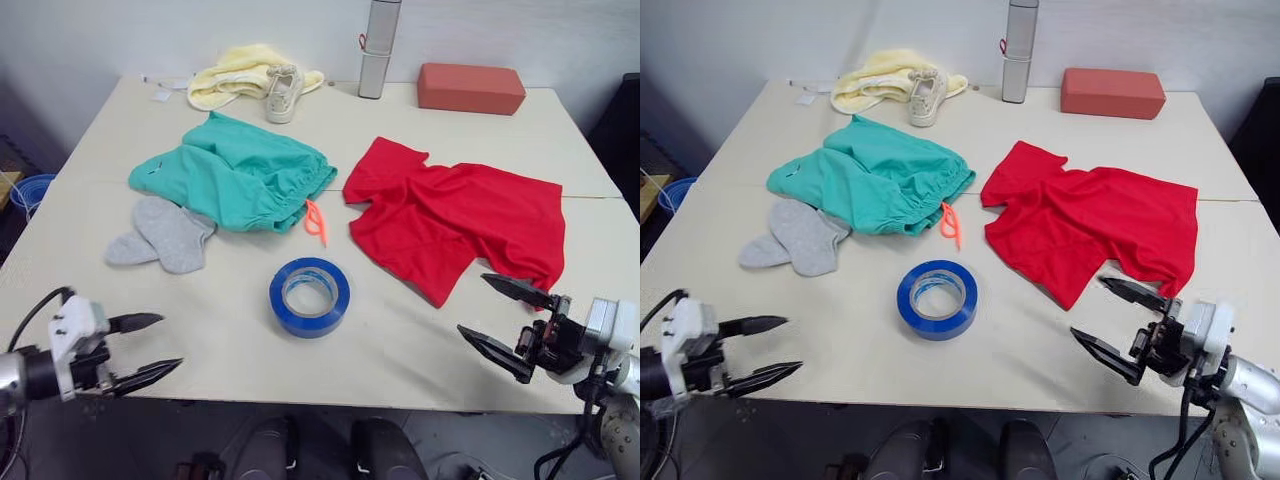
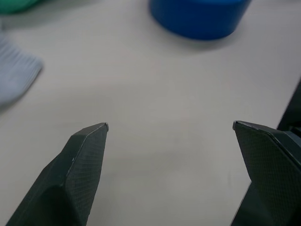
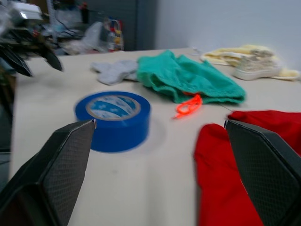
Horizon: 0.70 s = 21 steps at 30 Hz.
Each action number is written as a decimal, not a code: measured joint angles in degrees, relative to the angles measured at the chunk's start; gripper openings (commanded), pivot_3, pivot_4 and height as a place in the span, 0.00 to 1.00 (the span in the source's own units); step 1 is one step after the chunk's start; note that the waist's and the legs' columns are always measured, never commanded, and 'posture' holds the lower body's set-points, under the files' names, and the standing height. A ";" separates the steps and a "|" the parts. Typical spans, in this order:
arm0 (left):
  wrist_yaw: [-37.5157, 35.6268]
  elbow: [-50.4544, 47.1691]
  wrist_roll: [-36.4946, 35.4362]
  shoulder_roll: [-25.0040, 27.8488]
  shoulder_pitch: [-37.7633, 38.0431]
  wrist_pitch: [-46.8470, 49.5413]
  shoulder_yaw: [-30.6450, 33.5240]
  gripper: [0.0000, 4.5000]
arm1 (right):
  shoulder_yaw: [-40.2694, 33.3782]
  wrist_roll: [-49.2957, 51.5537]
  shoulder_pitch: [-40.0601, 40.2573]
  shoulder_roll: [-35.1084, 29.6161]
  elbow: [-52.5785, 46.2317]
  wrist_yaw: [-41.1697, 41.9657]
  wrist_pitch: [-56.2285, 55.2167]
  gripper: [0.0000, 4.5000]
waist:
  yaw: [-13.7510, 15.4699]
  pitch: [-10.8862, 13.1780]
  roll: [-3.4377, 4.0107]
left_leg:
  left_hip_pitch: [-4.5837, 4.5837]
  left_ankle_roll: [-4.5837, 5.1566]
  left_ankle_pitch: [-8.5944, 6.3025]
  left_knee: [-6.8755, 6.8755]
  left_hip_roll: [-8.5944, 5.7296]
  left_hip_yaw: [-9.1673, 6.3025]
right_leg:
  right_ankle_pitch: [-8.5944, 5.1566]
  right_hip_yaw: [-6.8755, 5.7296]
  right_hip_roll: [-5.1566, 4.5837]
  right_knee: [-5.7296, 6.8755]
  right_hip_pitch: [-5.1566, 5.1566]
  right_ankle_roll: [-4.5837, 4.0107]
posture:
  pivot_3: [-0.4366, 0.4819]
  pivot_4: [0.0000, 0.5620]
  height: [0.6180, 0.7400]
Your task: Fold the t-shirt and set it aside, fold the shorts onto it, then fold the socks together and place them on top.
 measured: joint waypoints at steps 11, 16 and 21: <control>0.04 -7.39 5.39 7.19 -11.68 4.51 -14.38 0.99 | -0.18 -0.26 -0.41 -0.24 -1.68 1.70 0.67 1.00 | -0.40 -0.05 0.02 | 0.00 0.20 0.13 0.02 0.03 0.11 | 0.00 0.06 0.16 0.08 -0.03 0.01 | 0.48 0.27 1.00; -0.41 -3.19 14.36 -3.45 -35.29 4.59 -30.08 0.99 | -0.22 -2.30 0.74 0.10 0.12 3.09 -0.21 1.00 | 2.90 0.00 0.26 | -0.04 0.18 0.18 0.35 -0.21 -0.06 | 0.10 -0.11 0.06 0.10 0.05 0.18 | 0.48 0.27 1.00; -0.63 -0.89 20.41 -10.38 -47.12 4.08 -43.50 0.99 | 0.47 -4.23 3.94 1.94 1.29 5.95 -3.54 1.00 | 1.59 -0.29 -0.10 | -0.27 0.51 0.32 0.33 -0.09 0.51 | 0.42 0.21 0.18 0.02 0.04 0.32 | 0.48 0.27 1.00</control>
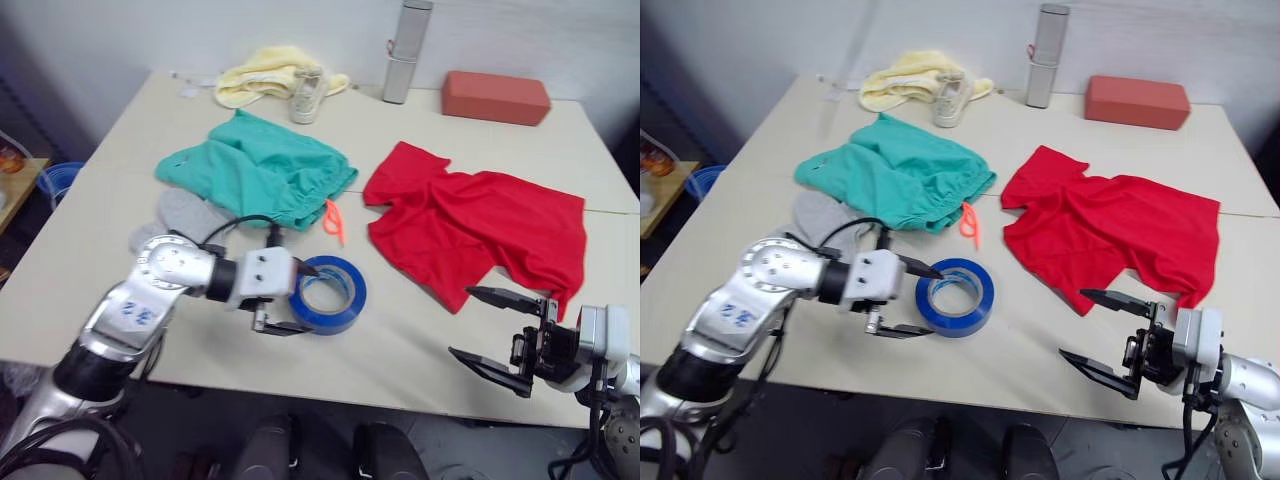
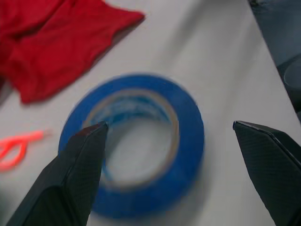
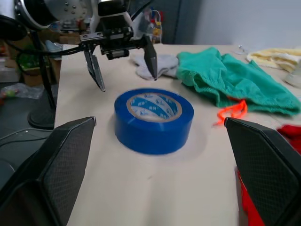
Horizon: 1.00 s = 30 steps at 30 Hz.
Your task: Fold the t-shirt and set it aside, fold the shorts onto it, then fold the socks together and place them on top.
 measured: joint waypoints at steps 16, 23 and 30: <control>-2.82 4.22 8.47 -0.68 -1.69 -3.17 -6.88 0.99 | -0.40 -0.43 1.45 1.15 3.17 3.63 -2.61 1.00 | 0.48 0.05 -0.04 | 0.03 -0.07 -0.12 0.43 0.18 -0.25 | -0.09 -0.07 -0.03 0.06 0.07 -0.14 | 0.48 0.27 1.00; -2.03 5.92 12.36 -1.61 -2.29 -3.05 -8.39 0.59 | -0.23 -0.49 0.10 1.39 3.90 4.84 -2.71 1.00 | -0.35 0.05 -0.04 | 0.05 -0.04 -0.10 0.53 0.23 -0.25 | -0.11 -0.11 -0.01 0.10 0.12 -0.16 | 0.48 0.27 1.00; -2.38 5.04 8.32 -2.20 0.14 0.38 -5.22 0.31 | 2.06 -1.57 -3.71 2.12 4.97 4.84 -2.72 1.00 | -0.54 0.05 -0.04 | 0.05 -0.04 -0.10 0.54 0.27 -0.28 | -0.11 -0.13 -0.01 0.11 0.11 -0.17 | 0.48 0.27 1.00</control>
